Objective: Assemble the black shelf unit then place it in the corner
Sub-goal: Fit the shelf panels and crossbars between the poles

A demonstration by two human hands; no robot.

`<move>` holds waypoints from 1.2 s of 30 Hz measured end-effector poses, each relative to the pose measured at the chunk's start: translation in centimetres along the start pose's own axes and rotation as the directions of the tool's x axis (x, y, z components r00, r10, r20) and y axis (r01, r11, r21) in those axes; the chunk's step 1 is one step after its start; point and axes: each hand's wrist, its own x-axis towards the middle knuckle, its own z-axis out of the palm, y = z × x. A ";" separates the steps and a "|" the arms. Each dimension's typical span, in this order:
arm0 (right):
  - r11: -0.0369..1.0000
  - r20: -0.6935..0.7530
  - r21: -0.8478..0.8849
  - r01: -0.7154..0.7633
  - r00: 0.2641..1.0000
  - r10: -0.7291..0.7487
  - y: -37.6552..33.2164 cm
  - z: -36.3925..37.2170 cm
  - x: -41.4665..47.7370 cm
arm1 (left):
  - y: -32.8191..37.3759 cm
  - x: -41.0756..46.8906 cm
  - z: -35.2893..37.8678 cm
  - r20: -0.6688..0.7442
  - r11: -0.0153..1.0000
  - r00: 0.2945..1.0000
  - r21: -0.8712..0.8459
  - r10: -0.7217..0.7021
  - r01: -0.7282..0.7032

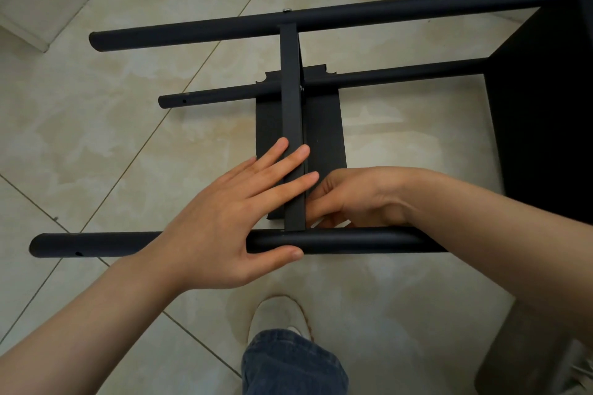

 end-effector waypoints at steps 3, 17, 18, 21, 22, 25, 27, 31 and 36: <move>0.999 0.004 0.034 0.014 1.000 -0.014 0.1 -0.2 0.0 | 0.0 0.0 0.0 -0.004 1.000 1.000 0.007 0.001 -0.001; 0.994 0.055 -0.026 -0.109 0.992 0.111 -0.8 -0.7 0.7 | 0.0 0.0 0.0 -0.002 1.000 1.000 0.008 -0.002 0.002; 0.994 0.070 -0.018 -0.109 0.991 0.110 -0.7 -0.8 0.7 | 0.0 0.0 0.0 -0.003 1.000 1.000 0.007 -0.002 0.002; 0.994 0.112 0.001 -0.106 0.988 0.105 -0.6 -1.2 0.5 | 0.0 -0.1 0.1 -0.007 1.000 1.000 0.005 0.000 0.000; 0.994 0.116 0.002 -0.107 0.988 0.106 -0.6 -1.3 0.5 | 0.0 -0.1 0.1 -0.009 1.000 1.000 0.005 0.001 -0.001; 0.994 0.111 -0.016 -0.109 0.988 0.110 -0.6 -1.2 0.7 | -0.1 -0.1 0.1 -0.009 1.000 1.000 0.017 0.002 -0.002; 0.995 0.115 -0.016 -0.101 0.988 0.103 -0.6 -0.9 0.9 | -0.2 -0.1 0.1 -0.008 1.000 1.000 0.030 0.004 -0.004; 0.997 0.163 0.037 -0.074 0.984 0.067 -0.5 -1.3 0.9 | -0.1 0.0 0.1 -0.008 1.000 1.000 0.031 0.007 -0.007; 0.998 0.129 0.012 -0.066 0.990 0.064 -0.5 -1.3 1.3 | 0.0 -0.1 0.0 -0.004 0.999 1.000 0.036 0.000 0.000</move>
